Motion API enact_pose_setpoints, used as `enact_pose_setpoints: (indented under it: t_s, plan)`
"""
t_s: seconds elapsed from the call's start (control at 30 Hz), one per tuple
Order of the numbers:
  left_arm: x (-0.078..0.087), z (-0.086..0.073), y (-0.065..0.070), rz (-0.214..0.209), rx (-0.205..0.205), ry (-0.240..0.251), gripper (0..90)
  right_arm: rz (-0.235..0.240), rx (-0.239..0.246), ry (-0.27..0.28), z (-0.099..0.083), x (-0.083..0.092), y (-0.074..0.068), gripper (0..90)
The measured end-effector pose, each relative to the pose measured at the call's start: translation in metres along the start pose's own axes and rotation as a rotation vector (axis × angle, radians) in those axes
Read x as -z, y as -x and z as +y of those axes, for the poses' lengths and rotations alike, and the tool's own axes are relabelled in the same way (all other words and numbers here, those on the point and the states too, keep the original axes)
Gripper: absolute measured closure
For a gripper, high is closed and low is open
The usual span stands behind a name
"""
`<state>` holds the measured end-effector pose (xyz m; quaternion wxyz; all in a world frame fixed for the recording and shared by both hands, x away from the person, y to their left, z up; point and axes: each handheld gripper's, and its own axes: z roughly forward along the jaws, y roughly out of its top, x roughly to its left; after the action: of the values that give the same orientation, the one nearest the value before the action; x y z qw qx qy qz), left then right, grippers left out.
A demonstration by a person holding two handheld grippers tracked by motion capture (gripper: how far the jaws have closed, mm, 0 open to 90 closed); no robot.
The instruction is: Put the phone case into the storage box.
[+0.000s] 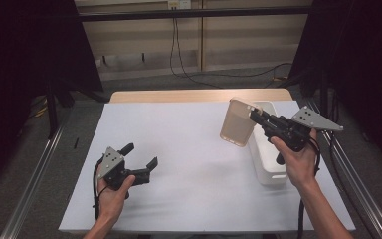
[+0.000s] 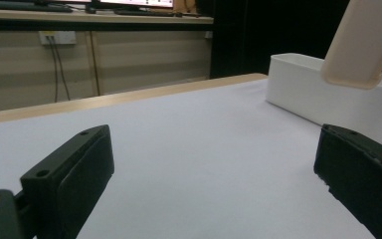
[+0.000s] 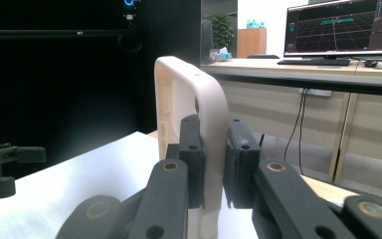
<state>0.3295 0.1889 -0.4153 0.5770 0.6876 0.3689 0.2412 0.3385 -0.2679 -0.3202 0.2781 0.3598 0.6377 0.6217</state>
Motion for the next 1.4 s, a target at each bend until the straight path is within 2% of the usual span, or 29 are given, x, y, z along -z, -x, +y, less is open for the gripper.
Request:
enact_pose_setpoints:
  t_s: [0.1, 0.17, 0.23, 0.33, 0.43, 0.5, 0.53, 0.73, 0.9, 1.0, 1.23, 1.4]
  plan:
    - [0.007, -0.002, -0.003, 0.019, -0.005, 0.002, 2.3, -0.003, 0.004, 0.006, 0.004, 0.001, 0.003, 81.3]
    - [0.009, -0.004, -0.004, 0.029, 0.015, 0.002, 2.2, -0.003, 0.006, 0.009, 0.007, 0.002, 0.006, 81.3]
    - [0.013, -0.008, -0.005, 0.027, -0.003, -0.014, 2.3, -0.007, 0.011, 0.01, 0.01, 0.003, 0.009, 81.3]
    - [0.021, -0.011, -0.008, 0.042, 0.006, -0.007, 2.4, -0.019, 0.012, 0.012, 0.014, 0.006, 0.014, 81.3]
    - [0.028, -0.012, -0.011, 0.057, -0.002, -0.002, 2.4, -0.03, 0.007, 0.019, 0.017, 0.009, 0.021, 81.3]
    - [0.031, -0.015, -0.013, 0.065, 0.011, -0.007, 2.4, -0.036, 0.009, 0.017, 0.019, 0.01, 0.025, 81.3]
    - [0.032, -0.016, -0.014, 0.069, -0.005, -0.017, 2.4, -0.039, 0.009, 0.019, 0.02, 0.011, 0.026, 81.3]
    - [0.042, -0.022, -0.022, 0.103, 0.0, -0.02, 2.9, -0.05, 0.008, 0.033, 0.026, 0.013, 0.036, 81.3]
    - [0.048, -0.027, -0.025, 0.111, 0.004, -0.031, 2.9, -0.06, 0.012, 0.032, 0.027, 0.014, 0.045, 81.3]
    - [0.05, -0.026, -0.025, 0.117, 0.02, -0.007, 2.9, -0.073, 0.009, 0.027, 0.026, 0.016, 0.051, 81.3]
    - [0.054, -0.024, -0.027, 0.127, 0.013, 0.008, 2.8, -0.104, 0.002, 0.021, 0.025, 0.02, 0.066, 81.3]
    - [0.06, -0.023, -0.028, 0.135, 0.025, 0.027, 2.8, -0.114, 0.01, 0.006, 0.021, 0.021, 0.077, 81.3]
